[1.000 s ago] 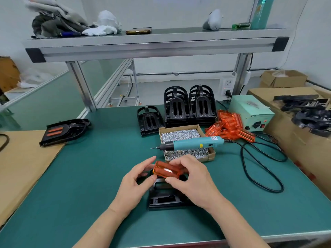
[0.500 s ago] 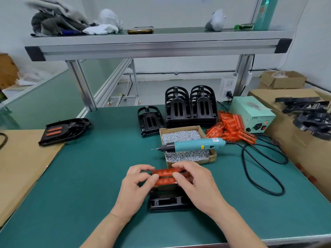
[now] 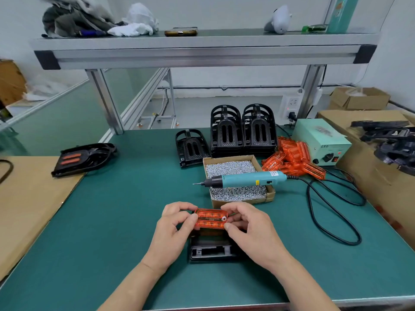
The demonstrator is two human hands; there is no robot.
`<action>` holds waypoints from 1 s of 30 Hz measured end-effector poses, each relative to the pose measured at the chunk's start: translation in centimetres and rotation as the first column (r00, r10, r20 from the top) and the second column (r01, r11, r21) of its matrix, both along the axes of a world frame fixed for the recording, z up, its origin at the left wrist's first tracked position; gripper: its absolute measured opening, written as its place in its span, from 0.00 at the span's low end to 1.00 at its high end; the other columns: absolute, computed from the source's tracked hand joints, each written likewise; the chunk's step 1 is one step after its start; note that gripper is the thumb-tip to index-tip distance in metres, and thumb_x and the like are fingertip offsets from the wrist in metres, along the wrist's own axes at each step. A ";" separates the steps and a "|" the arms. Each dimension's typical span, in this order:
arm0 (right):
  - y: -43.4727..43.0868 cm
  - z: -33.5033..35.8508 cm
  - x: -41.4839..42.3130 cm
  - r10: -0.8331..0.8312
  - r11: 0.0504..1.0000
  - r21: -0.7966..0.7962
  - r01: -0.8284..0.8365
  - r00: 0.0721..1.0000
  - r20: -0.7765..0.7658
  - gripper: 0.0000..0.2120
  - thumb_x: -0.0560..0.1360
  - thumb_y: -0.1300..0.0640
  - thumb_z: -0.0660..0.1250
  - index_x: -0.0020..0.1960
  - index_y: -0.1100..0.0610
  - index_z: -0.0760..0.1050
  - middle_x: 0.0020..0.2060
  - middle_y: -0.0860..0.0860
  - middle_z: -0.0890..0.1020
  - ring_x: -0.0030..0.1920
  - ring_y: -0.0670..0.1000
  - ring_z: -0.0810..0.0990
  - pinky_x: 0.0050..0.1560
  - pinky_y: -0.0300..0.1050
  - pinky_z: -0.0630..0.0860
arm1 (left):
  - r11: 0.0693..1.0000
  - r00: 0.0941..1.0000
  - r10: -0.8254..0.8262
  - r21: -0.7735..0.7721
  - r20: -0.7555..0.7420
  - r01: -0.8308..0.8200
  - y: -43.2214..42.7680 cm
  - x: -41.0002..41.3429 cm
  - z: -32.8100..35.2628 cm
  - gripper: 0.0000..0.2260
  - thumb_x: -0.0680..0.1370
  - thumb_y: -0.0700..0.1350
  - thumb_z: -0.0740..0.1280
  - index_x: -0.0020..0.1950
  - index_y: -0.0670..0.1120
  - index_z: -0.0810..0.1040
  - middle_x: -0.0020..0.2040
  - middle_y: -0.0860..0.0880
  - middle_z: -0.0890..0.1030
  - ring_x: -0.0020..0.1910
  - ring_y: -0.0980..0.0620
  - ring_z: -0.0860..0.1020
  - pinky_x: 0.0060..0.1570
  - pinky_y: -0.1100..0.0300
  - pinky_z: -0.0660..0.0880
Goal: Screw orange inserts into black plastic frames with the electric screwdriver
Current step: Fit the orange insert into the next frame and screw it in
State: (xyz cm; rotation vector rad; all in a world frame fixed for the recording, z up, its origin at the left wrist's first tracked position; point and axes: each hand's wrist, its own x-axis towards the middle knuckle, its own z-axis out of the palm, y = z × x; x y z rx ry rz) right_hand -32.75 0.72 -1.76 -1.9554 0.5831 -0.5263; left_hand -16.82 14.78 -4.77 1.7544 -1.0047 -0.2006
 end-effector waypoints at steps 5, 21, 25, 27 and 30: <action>0.0 0.1 0.1 -0.005 1.000 0.001 0.005 1.000 -0.001 0.13 0.74 0.67 0.70 0.52 0.50 0.81 0.46 0.45 0.82 0.48 0.45 0.82 0.52 0.37 0.79 | 1.000 0.999 -0.011 0.022 -0.042 0.012 0.1 -0.1 0.3 0.15 0.77 0.46 0.63 0.33 0.49 0.83 0.53 0.61 0.80 0.61 0.54 0.73 0.60 0.68 0.67; 2.5 0.1 2.3 0.138 0.948 -0.266 -0.172 0.980 -0.140 0.11 0.73 0.52 0.74 0.45 0.47 0.71 0.41 0.43 0.77 0.42 0.45 0.76 0.43 0.35 0.72 | 0.997 0.955 0.029 -0.066 -0.295 -0.050 0.4 0.1 0.8 0.10 0.78 0.30 0.66 0.40 0.40 0.83 0.47 0.46 0.82 0.50 0.53 0.79 0.51 0.67 0.73; 3.4 -0.4 3.1 0.125 0.947 -0.281 -0.157 0.984 -0.129 0.12 0.73 0.53 0.73 0.41 0.49 0.69 0.39 0.44 0.76 0.39 0.45 0.75 0.42 0.39 0.72 | 1.000 0.978 0.014 -0.006 -0.206 -0.016 0.2 0.1 0.7 0.09 0.79 0.34 0.67 0.40 0.43 0.80 0.42 0.48 0.82 0.43 0.54 0.78 0.47 0.65 0.73; 3.3 -0.2 3.2 0.104 0.973 -0.198 -0.120 0.991 -0.088 0.12 0.72 0.51 0.73 0.44 0.47 0.69 0.41 0.44 0.78 0.39 0.45 0.77 0.42 0.41 0.76 | 0.999 0.971 -0.004 -0.032 -0.239 -0.004 0.2 0.0 0.6 0.08 0.80 0.36 0.66 0.42 0.44 0.80 0.39 0.49 0.81 0.40 0.56 0.76 0.44 0.64 0.73; 2.4 0.2 3.1 0.184 0.975 -0.121 -0.184 0.983 -0.015 0.14 0.73 0.54 0.72 0.54 0.41 0.73 0.52 0.40 0.78 0.45 0.43 0.81 0.45 0.35 0.77 | 0.998 0.965 -0.037 -0.057 -0.261 0.023 0.1 -0.1 0.5 0.08 0.80 0.37 0.68 0.44 0.49 0.82 0.39 0.49 0.83 0.39 0.55 0.78 0.44 0.62 0.75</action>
